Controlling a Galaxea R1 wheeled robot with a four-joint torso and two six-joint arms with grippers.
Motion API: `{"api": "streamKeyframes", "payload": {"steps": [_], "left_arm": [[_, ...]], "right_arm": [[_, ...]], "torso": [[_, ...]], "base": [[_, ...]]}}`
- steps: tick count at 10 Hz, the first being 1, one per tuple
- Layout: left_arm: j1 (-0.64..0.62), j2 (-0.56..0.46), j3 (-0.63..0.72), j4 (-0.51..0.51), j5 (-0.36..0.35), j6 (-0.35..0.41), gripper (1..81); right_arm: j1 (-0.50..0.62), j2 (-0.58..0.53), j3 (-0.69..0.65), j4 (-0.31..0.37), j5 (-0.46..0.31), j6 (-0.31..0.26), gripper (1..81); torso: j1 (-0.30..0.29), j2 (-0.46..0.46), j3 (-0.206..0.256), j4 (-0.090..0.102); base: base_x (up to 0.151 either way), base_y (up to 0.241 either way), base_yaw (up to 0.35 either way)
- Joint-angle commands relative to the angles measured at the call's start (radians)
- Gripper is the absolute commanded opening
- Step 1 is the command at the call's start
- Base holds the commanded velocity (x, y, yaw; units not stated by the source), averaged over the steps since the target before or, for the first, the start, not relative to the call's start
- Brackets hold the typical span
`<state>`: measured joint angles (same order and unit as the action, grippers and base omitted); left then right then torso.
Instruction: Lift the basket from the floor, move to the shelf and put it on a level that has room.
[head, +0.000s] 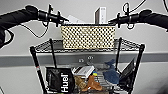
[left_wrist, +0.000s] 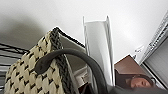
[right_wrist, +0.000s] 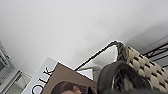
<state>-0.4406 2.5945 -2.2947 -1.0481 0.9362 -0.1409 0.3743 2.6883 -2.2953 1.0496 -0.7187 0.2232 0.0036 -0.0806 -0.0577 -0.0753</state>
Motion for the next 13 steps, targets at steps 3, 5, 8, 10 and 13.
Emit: {"api": "streamKeyframes", "payload": {"steps": [3,5,8,10,13], "left_arm": [[-0.082,0.037,-0.092,0.155,0.010,0.018,1.0],[-0.082,0.027,-0.089,0.155,0.015,0.018,1.0],[-0.079,0.018,-0.075,0.144,0.023,0.020,1.0],[-0.080,0.009,-0.072,0.142,0.024,0.020,81.1],[-0.089,-0.089,0.007,0.146,0.024,0.020,81.1]], "right_arm": [[0.079,0.054,-0.107,-0.026,-0.076,-0.070,1.0],[0.080,0.051,-0.107,-0.025,-0.080,-0.070,1.0],[0.087,0.041,-0.104,-0.016,-0.087,-0.071,81.1],[0.088,0.024,-0.094,-0.011,-0.088,-0.071,81.1],[0.099,-0.058,-0.009,-0.006,-0.087,-0.071,81.1]], "torso": [[0.000,0.000,0.000,0.000],[-0.001,0.000,0.000,0.000],[-0.002,-0.001,0.001,0.000],[-0.002,0.000,0.001,0.000],[-0.002,0.000,0.001,0.000]], "base": [[0.000,0.000,0.000],[0.000,0.000,0.000],[0.000,0.000,0.000],[0.000,0.000,0.000],[0.000,0.000,0.000]]}}
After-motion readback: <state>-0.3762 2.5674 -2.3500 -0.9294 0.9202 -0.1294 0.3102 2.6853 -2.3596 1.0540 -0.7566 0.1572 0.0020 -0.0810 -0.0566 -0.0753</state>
